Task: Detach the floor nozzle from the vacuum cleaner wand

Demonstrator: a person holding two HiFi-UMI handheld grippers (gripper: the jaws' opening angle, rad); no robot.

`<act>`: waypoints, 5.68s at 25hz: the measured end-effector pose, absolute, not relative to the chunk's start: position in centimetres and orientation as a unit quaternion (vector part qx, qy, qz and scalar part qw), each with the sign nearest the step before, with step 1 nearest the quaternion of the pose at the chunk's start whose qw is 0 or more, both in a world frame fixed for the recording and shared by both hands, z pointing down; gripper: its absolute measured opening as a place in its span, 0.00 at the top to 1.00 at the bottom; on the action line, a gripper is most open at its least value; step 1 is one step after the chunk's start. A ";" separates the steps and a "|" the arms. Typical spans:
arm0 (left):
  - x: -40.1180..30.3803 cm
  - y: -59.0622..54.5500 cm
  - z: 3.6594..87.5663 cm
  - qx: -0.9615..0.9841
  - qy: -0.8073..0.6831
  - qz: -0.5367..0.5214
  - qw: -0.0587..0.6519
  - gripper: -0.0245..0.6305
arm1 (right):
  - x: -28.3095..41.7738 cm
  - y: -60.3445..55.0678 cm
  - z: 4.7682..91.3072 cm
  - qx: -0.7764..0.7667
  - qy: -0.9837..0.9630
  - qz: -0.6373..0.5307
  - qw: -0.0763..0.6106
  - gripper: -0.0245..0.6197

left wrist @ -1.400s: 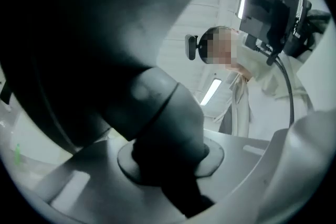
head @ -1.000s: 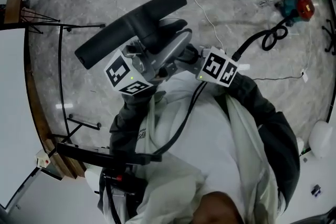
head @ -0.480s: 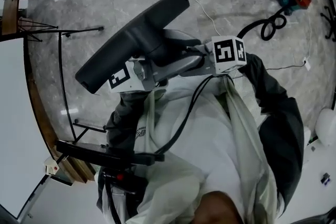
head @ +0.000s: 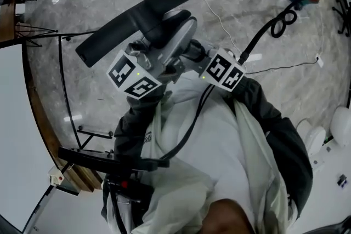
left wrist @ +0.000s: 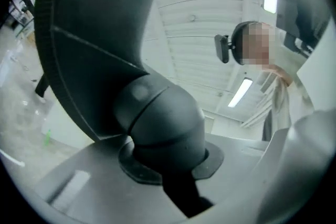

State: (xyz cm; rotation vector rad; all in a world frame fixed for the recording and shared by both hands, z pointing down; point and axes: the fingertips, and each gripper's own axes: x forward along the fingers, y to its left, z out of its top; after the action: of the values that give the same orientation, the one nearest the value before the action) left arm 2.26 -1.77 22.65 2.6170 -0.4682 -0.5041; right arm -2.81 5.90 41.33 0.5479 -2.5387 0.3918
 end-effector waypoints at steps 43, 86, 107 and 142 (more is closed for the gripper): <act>3.3 4.3 19.7 0.956 0.029 -0.256 0.139 0.85 | -2.2 10.0 39.3 -0.003 -0.968 0.133 0.214 0.90; 1.2 -5.5 26.1 0.929 -0.164 -0.180 0.279 0.86 | -3.3 4.2 44.2 0.207 -0.915 0.199 0.282 0.90; 1.5 1.6 19.8 0.943 0.108 -0.266 0.167 0.85 | -3.7 11.7 37.8 -0.235 -0.928 0.258 0.131 0.90; 0.1 -6.7 26.2 0.911 -0.257 -0.157 0.283 0.86 | -1.7 2.1 44.9 0.346 -0.869 0.129 0.330 0.90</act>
State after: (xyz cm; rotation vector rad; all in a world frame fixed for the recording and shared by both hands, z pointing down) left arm 0.05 -6.67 26.19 2.4379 -0.6877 -0.4208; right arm -1.67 2.14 44.86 0.9040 -2.2733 0.3373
